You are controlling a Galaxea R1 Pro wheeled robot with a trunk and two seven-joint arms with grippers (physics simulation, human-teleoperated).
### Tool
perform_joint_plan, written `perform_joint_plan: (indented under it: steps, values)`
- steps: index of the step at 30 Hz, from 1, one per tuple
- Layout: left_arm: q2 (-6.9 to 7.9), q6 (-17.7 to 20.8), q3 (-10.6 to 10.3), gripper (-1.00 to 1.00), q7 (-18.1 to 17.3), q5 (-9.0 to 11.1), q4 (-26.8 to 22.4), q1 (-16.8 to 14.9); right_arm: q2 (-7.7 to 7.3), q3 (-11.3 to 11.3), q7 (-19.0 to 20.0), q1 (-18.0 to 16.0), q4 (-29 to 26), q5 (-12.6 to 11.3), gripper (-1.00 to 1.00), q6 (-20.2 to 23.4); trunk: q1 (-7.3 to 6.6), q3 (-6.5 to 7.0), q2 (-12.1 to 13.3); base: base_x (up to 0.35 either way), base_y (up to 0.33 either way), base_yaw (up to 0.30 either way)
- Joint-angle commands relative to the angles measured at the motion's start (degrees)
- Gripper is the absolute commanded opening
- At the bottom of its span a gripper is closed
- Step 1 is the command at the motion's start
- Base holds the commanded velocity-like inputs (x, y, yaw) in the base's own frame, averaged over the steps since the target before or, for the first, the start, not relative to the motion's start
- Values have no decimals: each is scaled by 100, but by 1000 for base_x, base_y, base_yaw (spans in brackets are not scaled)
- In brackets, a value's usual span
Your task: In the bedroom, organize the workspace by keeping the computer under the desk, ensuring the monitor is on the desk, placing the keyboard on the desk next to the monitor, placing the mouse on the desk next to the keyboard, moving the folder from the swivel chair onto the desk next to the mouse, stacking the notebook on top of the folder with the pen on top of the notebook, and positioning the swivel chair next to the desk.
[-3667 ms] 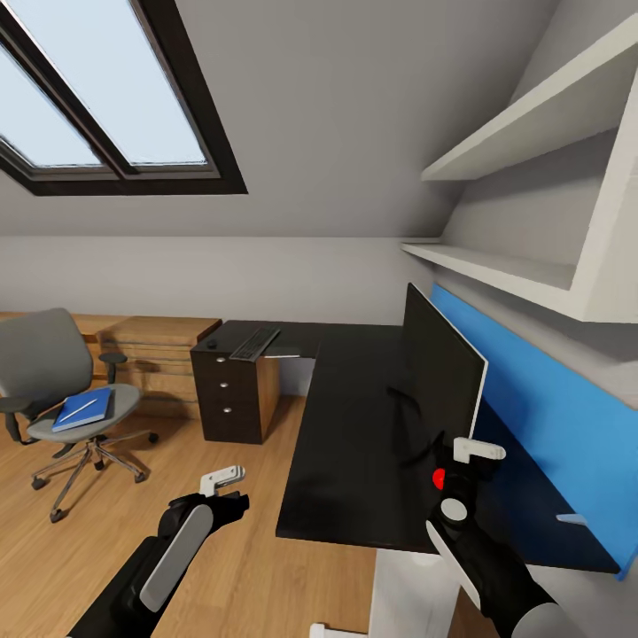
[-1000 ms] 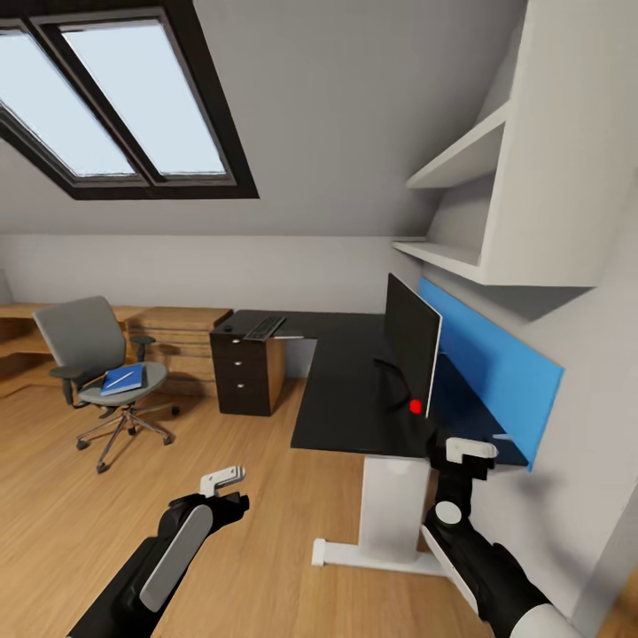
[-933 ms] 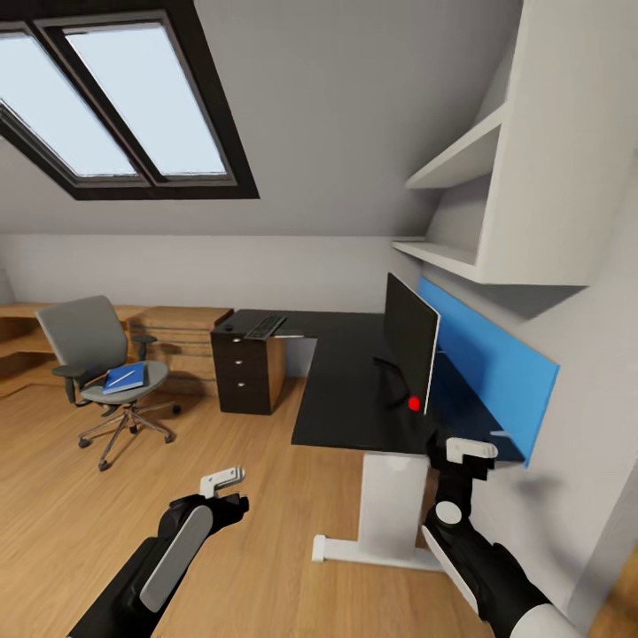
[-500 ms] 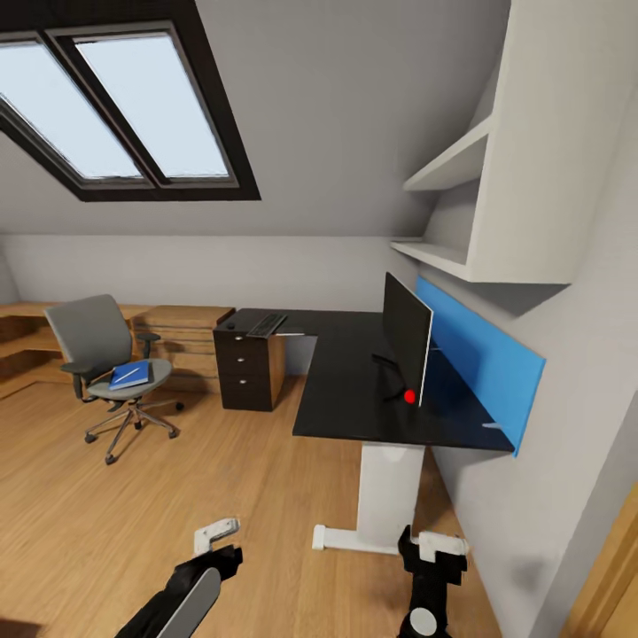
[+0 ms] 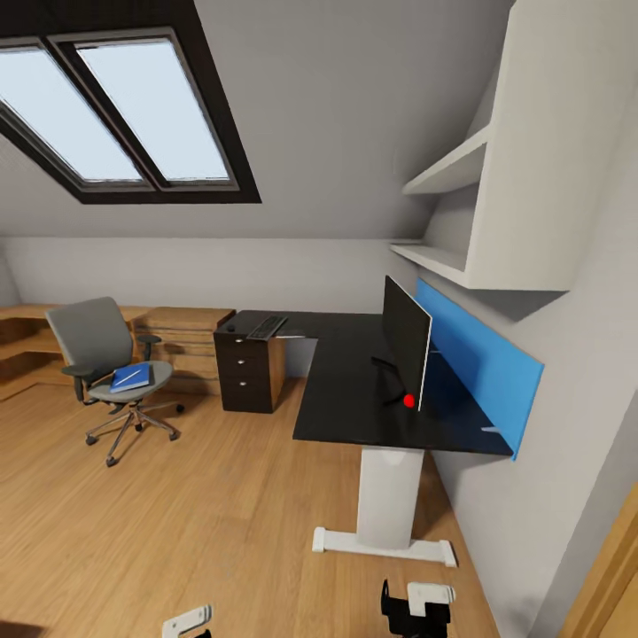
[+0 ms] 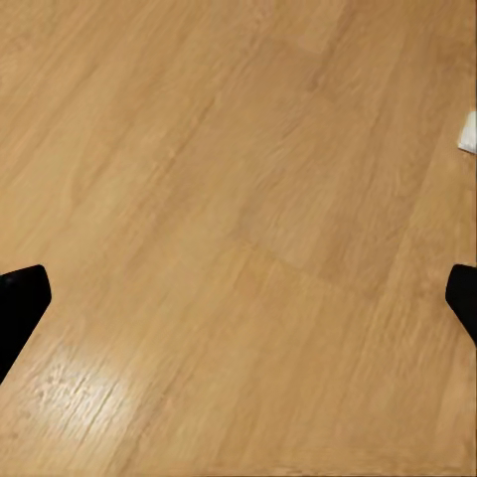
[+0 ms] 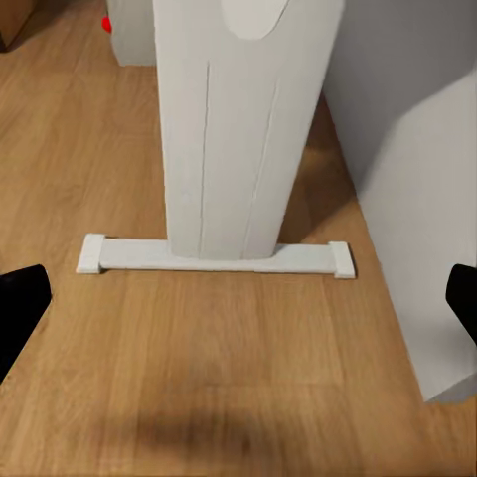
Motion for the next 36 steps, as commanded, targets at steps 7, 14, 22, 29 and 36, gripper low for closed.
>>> perform_joint_plan:
  steps: [7, 14, 22, 29, 36]
  values:
    - [1, -116, -52, 100, -661, 18, 178, -5, 124, 62, 40, -6, 58, -129, 100, -274, 1, -13, -5, 0, 0, 110]
    - [-12, -117, -31, 100, -755, 40, 210, -5, 195, 70, 69, -6, 70, -137, 100, -317, 1, -36, -5, 105, 90, 168]
    - [-22, -131, -36, 100, -763, 39, 209, -5, 200, 89, 130, -6, 71, -130, 100, -321, 1, -42, -5, 233, 229, 18]
    - [-6, -119, -8, 100, -758, 42, 212, -5, 192, 63, 137, -6, 73, -149, 100, -346, 1, -42, -5, 243, 247, 20]
    - [-8, -113, -11, 100, -764, 42, 213, -5, 197, 62, 136, -6, 135, -151, 100, -338, 1, -49, -5, 244, 248, 223]
